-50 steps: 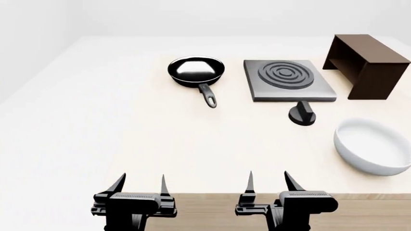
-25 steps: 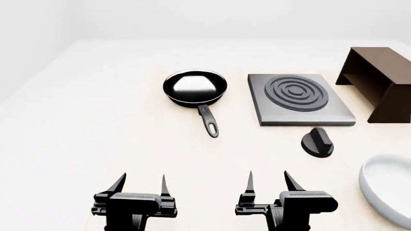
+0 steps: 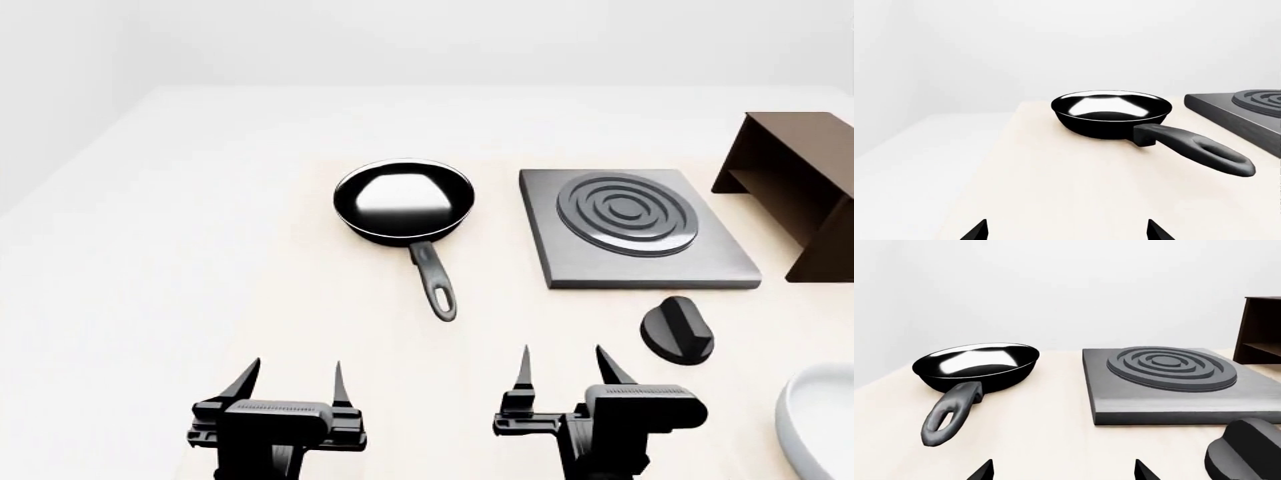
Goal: Turn on the stove.
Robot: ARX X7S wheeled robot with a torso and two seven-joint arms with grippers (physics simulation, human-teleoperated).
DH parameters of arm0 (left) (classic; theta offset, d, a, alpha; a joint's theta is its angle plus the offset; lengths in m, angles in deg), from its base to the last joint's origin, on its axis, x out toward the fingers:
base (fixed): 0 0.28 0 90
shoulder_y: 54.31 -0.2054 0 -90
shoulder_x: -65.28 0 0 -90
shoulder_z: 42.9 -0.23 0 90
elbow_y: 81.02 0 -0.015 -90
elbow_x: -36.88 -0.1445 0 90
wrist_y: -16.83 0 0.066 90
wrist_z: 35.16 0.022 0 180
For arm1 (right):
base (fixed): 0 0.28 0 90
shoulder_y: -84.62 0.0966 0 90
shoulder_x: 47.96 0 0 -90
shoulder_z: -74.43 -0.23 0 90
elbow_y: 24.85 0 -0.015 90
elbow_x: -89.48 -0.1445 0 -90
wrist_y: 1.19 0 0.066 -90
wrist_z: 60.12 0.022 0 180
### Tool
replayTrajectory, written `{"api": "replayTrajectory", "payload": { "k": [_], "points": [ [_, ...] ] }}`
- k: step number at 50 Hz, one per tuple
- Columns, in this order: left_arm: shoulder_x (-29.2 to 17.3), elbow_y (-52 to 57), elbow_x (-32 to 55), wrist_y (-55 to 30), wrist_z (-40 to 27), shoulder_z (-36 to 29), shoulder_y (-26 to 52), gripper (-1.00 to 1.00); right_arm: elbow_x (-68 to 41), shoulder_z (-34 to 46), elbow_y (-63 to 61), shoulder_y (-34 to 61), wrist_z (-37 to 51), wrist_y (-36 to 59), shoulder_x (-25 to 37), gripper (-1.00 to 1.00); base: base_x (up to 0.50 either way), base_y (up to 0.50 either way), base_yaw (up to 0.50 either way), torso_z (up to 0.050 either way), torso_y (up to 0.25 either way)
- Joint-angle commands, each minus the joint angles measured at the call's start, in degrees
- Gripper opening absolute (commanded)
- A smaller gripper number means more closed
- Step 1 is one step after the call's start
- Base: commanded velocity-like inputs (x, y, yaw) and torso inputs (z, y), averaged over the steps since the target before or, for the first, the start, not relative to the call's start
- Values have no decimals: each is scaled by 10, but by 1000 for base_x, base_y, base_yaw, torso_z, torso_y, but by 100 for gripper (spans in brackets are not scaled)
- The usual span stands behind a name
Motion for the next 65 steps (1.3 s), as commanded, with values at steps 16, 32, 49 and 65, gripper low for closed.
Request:
{"api": "replayTrajectory", "payload": {
  "k": [16,32,49,65],
  "points": [
    [-10,21,14,-8,-8,-5,-4,100,-50,-59,62,124,4,103,37,100,0,0,0,0,0],
    [-11,8,17,-2,-10,-11,1,100,-59,-75,131,113,4,61,32,100,0,0,0,0,0],
    [-15,6,21,0,-13,-16,1,100,-48,-83,175,115,18,31,37,100,0,0,0,0,0],
    [-18,7,26,-1,-14,-23,2,100,-46,-85,225,146,18,23,42,100,0,0,0,0,0]
  ]
}}
